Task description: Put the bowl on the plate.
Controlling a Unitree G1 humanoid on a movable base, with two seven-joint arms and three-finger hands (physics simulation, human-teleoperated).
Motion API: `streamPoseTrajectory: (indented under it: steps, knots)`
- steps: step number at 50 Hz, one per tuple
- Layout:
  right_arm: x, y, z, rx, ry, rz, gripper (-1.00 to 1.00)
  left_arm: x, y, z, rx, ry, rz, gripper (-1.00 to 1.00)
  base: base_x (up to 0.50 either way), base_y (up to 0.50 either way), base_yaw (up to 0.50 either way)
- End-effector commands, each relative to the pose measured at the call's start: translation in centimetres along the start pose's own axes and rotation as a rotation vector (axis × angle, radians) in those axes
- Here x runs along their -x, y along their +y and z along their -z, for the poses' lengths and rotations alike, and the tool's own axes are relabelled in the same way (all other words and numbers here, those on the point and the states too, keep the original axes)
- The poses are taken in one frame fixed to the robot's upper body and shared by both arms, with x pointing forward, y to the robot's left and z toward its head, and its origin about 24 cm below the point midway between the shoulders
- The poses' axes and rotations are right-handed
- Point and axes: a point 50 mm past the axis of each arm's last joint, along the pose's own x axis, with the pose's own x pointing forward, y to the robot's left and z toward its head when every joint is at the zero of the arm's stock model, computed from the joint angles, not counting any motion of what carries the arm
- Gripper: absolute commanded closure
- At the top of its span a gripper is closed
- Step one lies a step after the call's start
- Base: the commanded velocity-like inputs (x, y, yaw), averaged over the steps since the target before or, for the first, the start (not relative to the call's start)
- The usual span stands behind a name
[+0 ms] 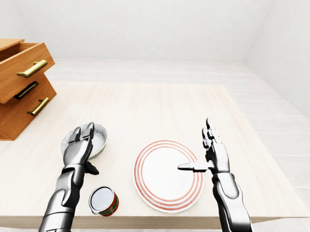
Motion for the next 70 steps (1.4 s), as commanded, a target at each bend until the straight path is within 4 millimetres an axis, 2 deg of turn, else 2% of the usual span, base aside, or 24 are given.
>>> streamPoseTrajectory:
  steps: [1, 7, 16, 18, 27, 37, 39, 46, 50, 61, 64, 66, 70]
  knots:
    - [-0.2, 0.1, -0.6, 0.006, -0.024, -0.004, -1.0, 0.0, 0.0, 0.2, -0.002, 0.006, 0.0, -1.0, 0.0, 0.0, 0.0]
    - [-0.4, 0.1, -0.8, 0.01, -0.032, -0.005, -1.0, 0.1, -0.1, 0.4, -0.003, 0.011, 0.006, -0.75, 0.0, 0.0, 0.0]
    - [-0.6, 0.1, -1.1, 0.011, -0.049, -0.008, -1.0, 0.1, -0.4, 0.6, 0.001, 0.023, 0.024, -0.55, 0.0, 0.0, 0.0]
    - [-0.6, 0.1, -1.1, 0.012, -0.048, -0.007, -1.0, 0.1, -0.4, 0.6, -0.039, 0.013, 0.027, -0.51, 0.0, 0.0, 0.0]
    - [-0.5, 0.1, -1.0, 0.011, -0.044, -0.007, -1.0, 0.3, -1.0, 1.1, -0.023, 0.035, 0.056, -0.42, 0.0, 0.0, 0.0]
    - [-0.2, 0.2, -0.9, 0.009, -0.037, -0.006, -1.0, 0.5, -1.5, 1.8, -0.06, 0.068, 0.081, -0.23, 0.0, 0.0, 0.0]
    - [-0.2, 0.1, -0.8, 0.009, -0.033, -0.006, -1.0, 0.6, -1.7, 1.9, -0.026, 0.081, 0.095, -0.13, 0.0, 0.0, 0.0]
    - [-0.1, 0.2, -0.9, 0.005, -0.039, -0.007, -1.0, 0.6, -2.1, 2.4, -0.064, 0.097, 0.11, -0.08, 0.0, 0.0, 0.0]
    - [0.0, 0.2, -0.7, 0.005, -0.031, -0.005, -1.0, 0.6, -2.4, 2.5, -0.017, 0.106, 0.123, 0.04, 0.0, 0.0, 0.0]
    - [0.1, 0.1, -0.8, 0.006, -0.035, -0.004, -1.0, 0.6, -2.7, 2.7, -0.043, 0.121, 0.137, 0.15, 0.0, 0.0, 0.0]
    - [0.2, 0.1, -0.8, 0.005, -0.034, -0.003, -1.0, 0.5, -2.5, 2.7, -0.055, 0.124, 0.135, 0.22, 0.0, 0.0, 0.0]
    - [0.2, 0.1, -0.8, 0.004, -0.033, -0.004, -1.0, 0.5, -2.5, 2.7, -0.021, 0.121, 0.137, 0.34, 0.0, 0.0, 0.0]
    - [0.3, 0.1, -0.7, 0.004, -0.031, -0.004, -1.0, 0.5, -2.3, 2.7, -0.04, 0.123, 0.132, 0.39, 0.0, 0.0, 0.0]
